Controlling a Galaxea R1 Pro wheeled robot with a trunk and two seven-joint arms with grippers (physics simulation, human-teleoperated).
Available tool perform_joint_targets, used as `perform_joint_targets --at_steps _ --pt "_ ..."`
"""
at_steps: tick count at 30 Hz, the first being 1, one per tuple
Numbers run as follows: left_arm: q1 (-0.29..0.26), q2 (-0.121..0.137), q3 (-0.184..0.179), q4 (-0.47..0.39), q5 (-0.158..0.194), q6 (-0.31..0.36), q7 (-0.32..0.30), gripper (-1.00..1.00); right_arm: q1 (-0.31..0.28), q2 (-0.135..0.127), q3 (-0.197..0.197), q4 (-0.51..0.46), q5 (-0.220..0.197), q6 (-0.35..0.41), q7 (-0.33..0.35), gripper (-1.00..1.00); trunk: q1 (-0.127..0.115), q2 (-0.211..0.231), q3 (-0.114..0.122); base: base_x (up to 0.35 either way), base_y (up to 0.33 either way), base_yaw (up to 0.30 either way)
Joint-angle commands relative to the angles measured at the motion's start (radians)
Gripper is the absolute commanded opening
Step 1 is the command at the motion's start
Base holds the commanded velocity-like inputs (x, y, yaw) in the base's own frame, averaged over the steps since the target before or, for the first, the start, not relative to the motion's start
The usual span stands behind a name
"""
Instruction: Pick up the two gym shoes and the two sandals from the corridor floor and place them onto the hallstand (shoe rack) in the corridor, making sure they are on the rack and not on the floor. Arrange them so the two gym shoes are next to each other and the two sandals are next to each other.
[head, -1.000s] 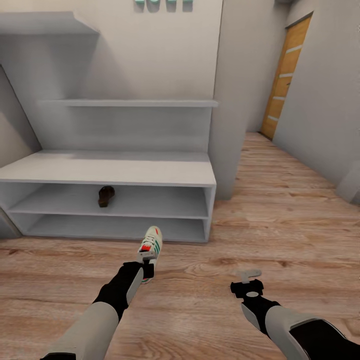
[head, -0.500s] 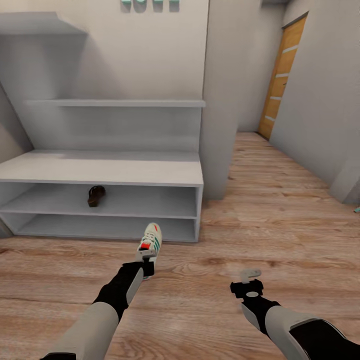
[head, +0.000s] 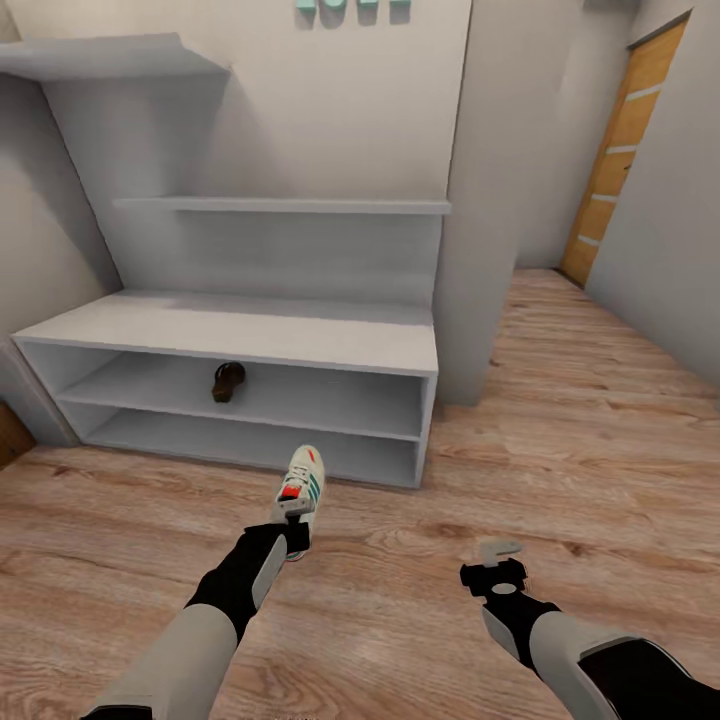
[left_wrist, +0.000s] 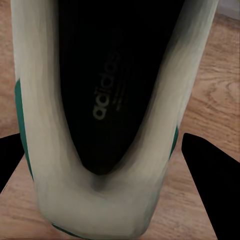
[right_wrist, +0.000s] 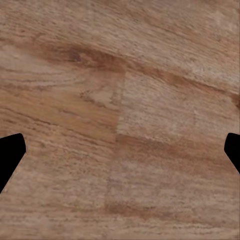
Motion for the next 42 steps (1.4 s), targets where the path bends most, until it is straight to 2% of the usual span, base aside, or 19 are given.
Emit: perform_joint_targets --at_steps 1,20,36,40,42 --pt "0.0 -0.001 0.003 -0.002 0.01 0.004 0.006 -1.0 -0.002 0.001 0.007 0.005 -0.006 -0.007 -0.002 1.0 0.0 0.0 -0.001 0.0 -0.022 0.265" --pt "0.0 -0.001 0.002 -0.001 0.01 0.004 0.006 -1.0 0.0 0.002 0.008 0.005 -0.006 -0.008 -0.002 1.0 0.0 0.0 -0.001 0.0 -0.28 0.045" --pt "0.0 -0.001 -0.001 -0.005 0.008 0.005 0.007 -1.0 0.004 0.002 0.008 0.005 -0.006 -0.008 -0.002 1.0 0.0 0.0 -0.001 0.0 -0.044 0.0" --pt "0.0 -0.001 -0.004 -0.033 0.006 0.012 0.026 -1.0 0.004 0.002 0.008 0.005 -0.006 -0.008 -0.002 1.0 0.0 0.0 -0.001 0.0 -0.002 0.0" --pt "0.0 -0.001 -0.005 -0.101 0.005 0.048 0.069 -1.0 0.004 0.002 0.008 0.005 -0.006 -0.008 -0.002 1.0 0.0 0.0 -0.001 0.0 -0.001 0.0"
